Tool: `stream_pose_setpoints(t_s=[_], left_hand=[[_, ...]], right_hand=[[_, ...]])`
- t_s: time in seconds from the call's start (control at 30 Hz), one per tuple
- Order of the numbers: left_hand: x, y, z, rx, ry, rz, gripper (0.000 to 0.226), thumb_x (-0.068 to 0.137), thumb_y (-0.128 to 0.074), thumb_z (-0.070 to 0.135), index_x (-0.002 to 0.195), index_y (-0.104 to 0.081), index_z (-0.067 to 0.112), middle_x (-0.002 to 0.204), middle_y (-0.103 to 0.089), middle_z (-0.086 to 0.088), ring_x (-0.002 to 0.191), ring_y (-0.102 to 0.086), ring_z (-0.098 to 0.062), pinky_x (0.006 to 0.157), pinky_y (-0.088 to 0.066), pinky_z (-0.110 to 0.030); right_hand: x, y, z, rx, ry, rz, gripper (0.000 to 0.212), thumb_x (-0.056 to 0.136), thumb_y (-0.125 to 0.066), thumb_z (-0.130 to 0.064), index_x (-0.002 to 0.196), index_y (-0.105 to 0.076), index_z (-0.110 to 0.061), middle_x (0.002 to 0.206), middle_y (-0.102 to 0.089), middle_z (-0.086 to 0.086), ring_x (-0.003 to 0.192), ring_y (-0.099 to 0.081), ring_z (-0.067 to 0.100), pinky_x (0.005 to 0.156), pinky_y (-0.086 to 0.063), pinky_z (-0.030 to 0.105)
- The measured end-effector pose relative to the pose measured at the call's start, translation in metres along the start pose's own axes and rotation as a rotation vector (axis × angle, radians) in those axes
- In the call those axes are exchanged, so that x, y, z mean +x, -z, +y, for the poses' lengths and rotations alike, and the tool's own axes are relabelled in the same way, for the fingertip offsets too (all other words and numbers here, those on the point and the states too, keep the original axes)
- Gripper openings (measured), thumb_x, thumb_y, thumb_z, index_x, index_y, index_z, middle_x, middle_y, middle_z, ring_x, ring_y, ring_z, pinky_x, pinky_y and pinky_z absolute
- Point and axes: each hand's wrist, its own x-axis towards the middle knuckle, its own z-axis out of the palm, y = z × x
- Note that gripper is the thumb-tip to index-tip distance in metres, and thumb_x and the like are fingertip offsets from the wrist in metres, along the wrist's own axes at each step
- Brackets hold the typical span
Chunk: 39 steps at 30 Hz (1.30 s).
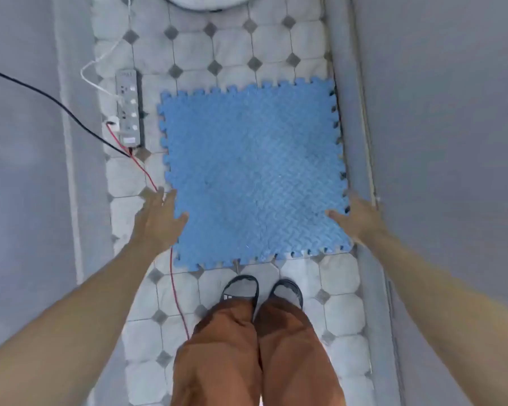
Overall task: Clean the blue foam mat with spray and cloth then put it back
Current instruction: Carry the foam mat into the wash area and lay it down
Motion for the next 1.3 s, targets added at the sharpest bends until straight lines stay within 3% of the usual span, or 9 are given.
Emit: stream_pose_setpoints(t_s=[0.17, 0.33, 0.47, 0.63, 0.87, 0.93, 1.03, 1.17, 1.3], left_hand=[[0.084, -0.126, -0.027, -0.022, 0.069, 0.010, 0.062, 0.095, -0.053, 0.035, 0.147, -0.031, 0.011, 0.154, -0.023, -0.021, 0.137, -0.027, -0.042, 0.107, -0.029, -0.053], [0.120, -0.193, -0.049, -0.081, 0.288, 0.054, 0.071, 0.092, -0.056, 0.041, 0.147, -0.025, 0.009, 0.150, -0.022, -0.022, 0.128, -0.034, -0.051, 0.104, -0.031, -0.058], [0.125, -0.216, -0.044, -0.181, 0.404, 0.171, 0.078, 0.088, -0.058, 0.044, 0.148, -0.020, 0.011, 0.153, -0.015, -0.018, 0.122, -0.040, -0.051, 0.103, -0.032, -0.059], [0.133, -0.224, -0.032, -0.333, 0.568, 0.217, 0.086, 0.080, -0.057, 0.050, 0.151, -0.012, 0.031, 0.151, -0.015, -0.023, 0.130, -0.033, -0.045, 0.110, -0.026, -0.053], [0.136, -0.196, -0.026, -0.407, 0.770, 0.304, 0.094, 0.071, -0.051, 0.060, 0.150, -0.012, 0.030, 0.141, -0.036, -0.022, 0.132, -0.035, -0.041, 0.110, -0.021, -0.058], [0.135, -0.182, -0.035, -0.393, 0.805, 0.264, 0.096, 0.072, -0.046, 0.069, 0.151, -0.013, 0.025, 0.143, -0.035, -0.025, 0.133, -0.036, -0.042, 0.112, -0.019, -0.057], [0.136, -0.165, -0.059, -0.579, 0.819, 0.147, 0.113, 0.058, -0.041, 0.086, 0.145, -0.034, 0.015, 0.145, -0.041, -0.017, 0.132, -0.041, -0.037, 0.111, -0.031, -0.048], [0.141, -0.150, -0.107, -0.667, 0.879, 0.032, 0.125, 0.040, -0.040, 0.099, 0.138, -0.046, 0.022, 0.145, -0.045, -0.008, 0.129, -0.046, -0.029, 0.110, -0.034, -0.045], [0.111, -0.118, -0.086, -0.593, 0.793, 0.049, 0.098, 0.070, -0.050, 0.078, 0.143, -0.032, 0.013, 0.144, -0.039, -0.012, 0.131, -0.040, -0.032, 0.108, -0.035, -0.046]], right_hand=[[0.099, -0.095, 0.046, -0.079, -0.083, 0.074, 0.084, 0.090, -0.052, -0.062, 0.154, -0.024, -0.016, 0.156, -0.026, 0.024, 0.142, -0.030, 0.041, 0.112, -0.032, 0.049], [0.141, -0.140, 0.081, -0.076, -0.153, 0.221, 0.081, 0.090, -0.047, -0.059, 0.151, -0.026, -0.010, 0.144, -0.037, 0.032, 0.132, -0.039, 0.046, 0.107, -0.034, 0.050], [0.149, -0.154, 0.089, -0.029, -0.147, 0.339, 0.076, 0.091, -0.051, -0.054, 0.148, -0.027, -0.009, 0.143, -0.042, 0.025, 0.130, -0.038, 0.044, 0.106, -0.028, 0.047], [0.151, -0.146, 0.078, 0.165, -0.208, 0.363, 0.077, 0.088, -0.057, -0.053, 0.147, -0.026, -0.016, 0.149, -0.038, 0.016, 0.134, -0.030, 0.041, 0.110, -0.025, 0.043], [0.144, -0.128, 0.079, 0.415, -0.247, 0.362, 0.085, 0.082, -0.061, -0.055, 0.150, -0.023, -0.020, 0.151, -0.034, 0.014, 0.134, -0.040, 0.036, 0.108, -0.037, 0.045], [0.136, -0.120, 0.078, 0.383, -0.258, 0.345, 0.086, 0.085, -0.058, -0.056, 0.152, -0.021, -0.016, 0.151, -0.032, 0.017, 0.136, -0.038, 0.035, 0.112, -0.034, 0.044], [0.117, -0.110, 0.078, 0.287, -0.280, 0.309, 0.079, 0.092, -0.054, -0.052, 0.152, -0.023, -0.010, 0.152, -0.030, 0.021, 0.138, -0.035, 0.038, 0.111, -0.030, 0.043], [0.089, -0.090, 0.072, 0.306, -0.271, 0.292, 0.072, 0.094, -0.054, -0.050, 0.147, -0.029, -0.008, 0.144, -0.041, 0.022, 0.130, -0.043, 0.040, 0.104, -0.037, 0.044], [0.069, -0.069, 0.064, 0.383, -0.270, 0.253, 0.064, 0.093, -0.055, -0.049, 0.143, -0.037, -0.013, 0.132, -0.056, 0.009, 0.120, -0.055, 0.030, 0.088, -0.038, 0.030]])
